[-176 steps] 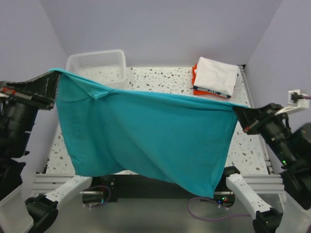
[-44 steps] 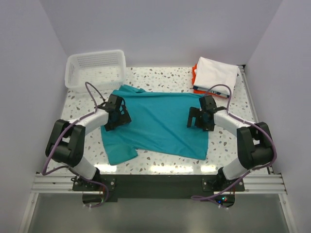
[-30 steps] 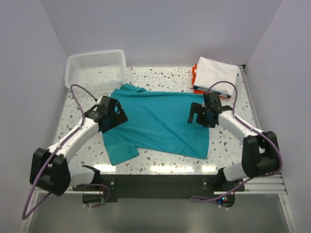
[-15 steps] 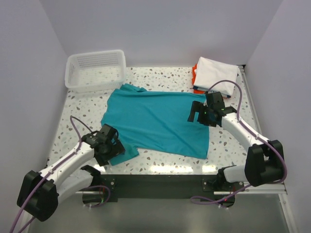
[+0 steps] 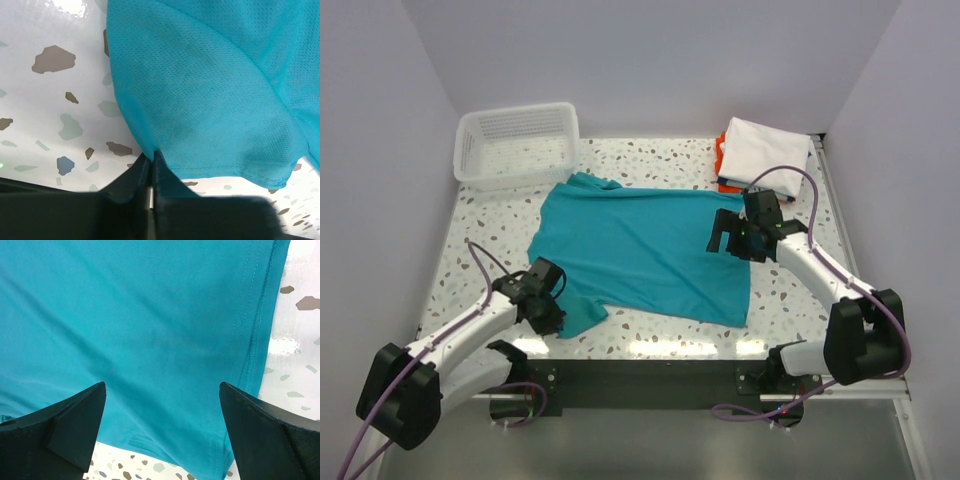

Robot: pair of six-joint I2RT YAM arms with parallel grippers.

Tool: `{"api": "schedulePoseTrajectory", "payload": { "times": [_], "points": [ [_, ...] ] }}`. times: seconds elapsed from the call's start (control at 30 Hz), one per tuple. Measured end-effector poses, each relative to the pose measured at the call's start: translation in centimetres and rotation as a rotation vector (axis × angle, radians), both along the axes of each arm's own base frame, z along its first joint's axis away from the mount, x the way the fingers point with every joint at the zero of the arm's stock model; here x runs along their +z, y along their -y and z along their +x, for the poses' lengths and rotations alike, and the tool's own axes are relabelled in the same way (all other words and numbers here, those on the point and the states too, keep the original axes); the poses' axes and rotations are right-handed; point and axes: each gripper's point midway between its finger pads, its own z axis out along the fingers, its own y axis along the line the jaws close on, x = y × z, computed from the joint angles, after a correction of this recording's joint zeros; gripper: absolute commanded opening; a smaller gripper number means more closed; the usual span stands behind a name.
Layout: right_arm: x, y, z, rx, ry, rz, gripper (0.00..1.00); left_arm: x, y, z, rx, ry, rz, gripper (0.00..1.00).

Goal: Fold and stack the t-shirts
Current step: Fold the tshirt

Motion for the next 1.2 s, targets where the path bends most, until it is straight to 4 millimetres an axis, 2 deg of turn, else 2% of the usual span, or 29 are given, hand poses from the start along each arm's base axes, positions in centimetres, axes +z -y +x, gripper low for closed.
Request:
{"api": "schedulePoseTrajectory", "payload": {
  "times": [0.13, 0.23, 0.37, 0.53, 0.63, 0.73, 0.77, 0.9, 0.97, 1.2],
  "points": [
    [0.3, 0.5, -0.7, -0.011, -0.006, -0.019, 0.99, 0.0, 0.1, 0.1, -0.004, 0.001, -0.005, 0.0],
    [0.7, 1.1, -2.2, -0.021, -0.017, -0.031, 0.99, 0.2, 0.1, -0.1, -0.005, 0.007, -0.008, 0.0],
    [0.8, 1.5, -5.4, -0.023, -0.057, -0.047, 0.99, 2.3, 0.1, 0.3, -0.003, 0.064, -0.028, 0.0],
    [-0.3, 1.4, -10.7, -0.015, -0.144, -0.052, 0.96, 5.6, 0.5, 1.5, -0.01, 0.161, -0.068, 0.0],
    [-1.3, 2.3, -13.4, -0.065, -0.196, -0.054, 0.93, 5.9, 0.4, 1.2, -0.018, 0.162, -0.068, 0.0],
    [-2.3, 2.9, -15.0, -0.111, -0.234, -0.057, 0.9, 6.0, 0.2, 0.6, -0.019, 0.159, -0.07, 0.0],
    [-2.7, 3.1, -15.4, -0.127, -0.247, -0.058, 0.89, 6.2, 0.1, 0.5, -0.019, 0.167, -0.073, 0.0],
    [-4.6, 3.6, -16.9, -0.179, -0.307, -0.067, 0.72, 7.1, -0.1, 0.4, -0.017, 0.197, -0.08, 0.0],
    [-5.5, 3.8, -17.5, -0.205, -0.329, -0.07, 0.68, 7.7, -0.1, 0.6, -0.018, 0.216, -0.083, 0.0],
    [-6.8, 4.1, -17.6, -0.262, -0.33, -0.071, 0.56, 8.0, -0.2, 0.7, -0.031, 0.232, -0.083, 0.0]
  ]
}}
